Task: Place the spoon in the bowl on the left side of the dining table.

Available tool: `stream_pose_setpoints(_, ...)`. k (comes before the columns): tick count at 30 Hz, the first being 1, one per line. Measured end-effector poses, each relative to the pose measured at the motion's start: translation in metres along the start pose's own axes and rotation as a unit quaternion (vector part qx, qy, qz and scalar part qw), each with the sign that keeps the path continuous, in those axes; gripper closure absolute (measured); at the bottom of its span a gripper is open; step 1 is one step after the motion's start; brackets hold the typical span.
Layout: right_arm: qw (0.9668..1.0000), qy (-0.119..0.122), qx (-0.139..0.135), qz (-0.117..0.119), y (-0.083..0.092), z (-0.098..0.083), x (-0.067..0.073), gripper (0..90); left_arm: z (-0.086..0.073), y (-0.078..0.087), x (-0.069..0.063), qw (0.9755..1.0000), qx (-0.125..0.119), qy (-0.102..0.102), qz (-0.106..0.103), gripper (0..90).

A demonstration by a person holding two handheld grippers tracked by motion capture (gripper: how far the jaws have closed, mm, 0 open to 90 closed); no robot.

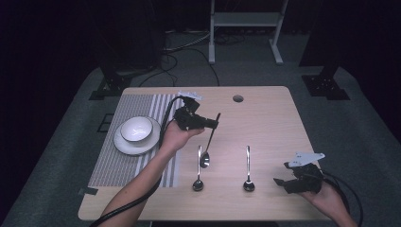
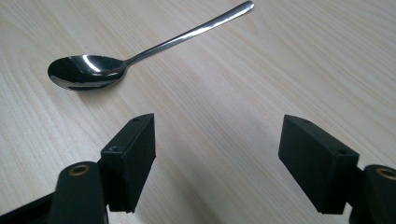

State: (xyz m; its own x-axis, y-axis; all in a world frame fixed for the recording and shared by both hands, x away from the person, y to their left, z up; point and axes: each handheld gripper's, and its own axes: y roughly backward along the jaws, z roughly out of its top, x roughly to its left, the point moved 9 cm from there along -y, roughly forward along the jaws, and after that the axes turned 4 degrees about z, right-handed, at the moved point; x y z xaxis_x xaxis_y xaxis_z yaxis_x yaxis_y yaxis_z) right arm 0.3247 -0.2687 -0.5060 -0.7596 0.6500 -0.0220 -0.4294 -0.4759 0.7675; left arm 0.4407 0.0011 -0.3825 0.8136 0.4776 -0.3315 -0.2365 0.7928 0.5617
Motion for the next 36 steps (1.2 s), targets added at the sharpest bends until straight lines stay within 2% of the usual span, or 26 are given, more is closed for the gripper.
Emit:
stream_pose_setpoints(6, 1.0000, -0.003, 0.000, 0.000, 0.001, -0.001, 0.000, 25.9, -0.002, 0.013, 0.015, 0.9998, -0.006, 0.012, 0.013, 89.3)
stream_pose_setpoints(13, 1.0000, 0.003, 0.001, -0.003, 0.002, 0.000, 0.000, 25.9, -0.004, 0.022, 0.026, 0.9995, -0.007, 0.019, 0.024, 89.3)
stream_pose_setpoints(21, 1.0000, 0.000, 0.002, 0.000, 0.003, -0.002, 0.000, 25.8, -0.006, 0.039, 0.045, 0.9983, -0.019, 0.035, 0.043, 89.3)
stream_pose_setpoints(30, 1.0000, 0.000, 0.006, 0.003, 0.002, -0.002, 0.002, 25.8, -0.005, 0.063, 0.065, 0.9960, -0.034, 0.051, 0.066, 89.3)
stream_pose_setpoints(32, 1.0000, 0.000, 0.008, 0.004, 0.002, -0.002, 0.002, 25.8, -0.003, 0.073, 0.073, 0.9946, -0.044, 0.060, 0.073, 89.4)
stream_pose_setpoints(36, 0.9999, 0.002, 0.008, 0.005, 0.002, -0.001, 0.003, 25.8, -0.002, 0.083, 0.080, 0.9933, -0.053, 0.064, 0.081, 89.3)
